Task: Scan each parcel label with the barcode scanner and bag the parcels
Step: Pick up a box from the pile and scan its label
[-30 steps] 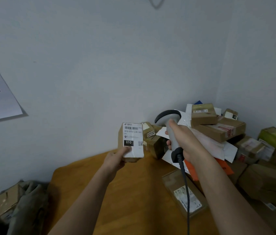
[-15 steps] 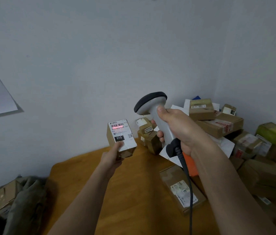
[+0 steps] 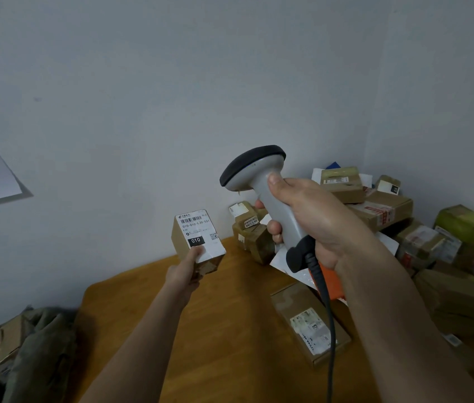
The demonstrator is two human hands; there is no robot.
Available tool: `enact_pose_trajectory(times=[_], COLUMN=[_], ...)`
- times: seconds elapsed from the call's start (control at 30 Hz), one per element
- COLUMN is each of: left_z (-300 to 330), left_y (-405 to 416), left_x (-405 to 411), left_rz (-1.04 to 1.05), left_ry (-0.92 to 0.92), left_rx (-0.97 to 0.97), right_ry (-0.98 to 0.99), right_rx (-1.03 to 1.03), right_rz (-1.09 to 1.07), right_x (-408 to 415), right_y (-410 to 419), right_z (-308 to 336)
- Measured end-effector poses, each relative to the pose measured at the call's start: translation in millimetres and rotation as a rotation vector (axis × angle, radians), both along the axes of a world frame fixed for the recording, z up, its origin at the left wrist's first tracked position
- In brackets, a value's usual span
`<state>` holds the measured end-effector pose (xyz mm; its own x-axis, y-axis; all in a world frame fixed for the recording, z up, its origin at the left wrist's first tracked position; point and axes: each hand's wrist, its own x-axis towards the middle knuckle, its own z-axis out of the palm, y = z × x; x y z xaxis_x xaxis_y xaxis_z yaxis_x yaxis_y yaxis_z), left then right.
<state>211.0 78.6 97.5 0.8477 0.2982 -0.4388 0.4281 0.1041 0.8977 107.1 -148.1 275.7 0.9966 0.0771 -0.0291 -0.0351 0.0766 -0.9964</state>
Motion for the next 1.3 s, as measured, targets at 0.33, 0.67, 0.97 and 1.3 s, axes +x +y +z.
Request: enact_pose_trajectory(times=[0.33,0.67,0.97,1.3], left_z=[10,-8,-30,-21], left_y=[-10,14,113,240], left_x=[-11,-40,-93,-146], left_rz=[-0.267,-0.320,-0.220,-0.242], left_ry=[-0.008,0.066,0.037,0.022], left_rx=[-0.328,-0.538,-0.508,-0.337], right_ry=[0.084,0.387,0.365,0.289], right_rx=[0.080,0.243,0.108,0.069], right_rz=[-0.158,-0.113,-0.014,-0.057], right_x=[29,65,44,-28], right_y=[7,51,142,313], right_z=[-37,-146,-179,-189])
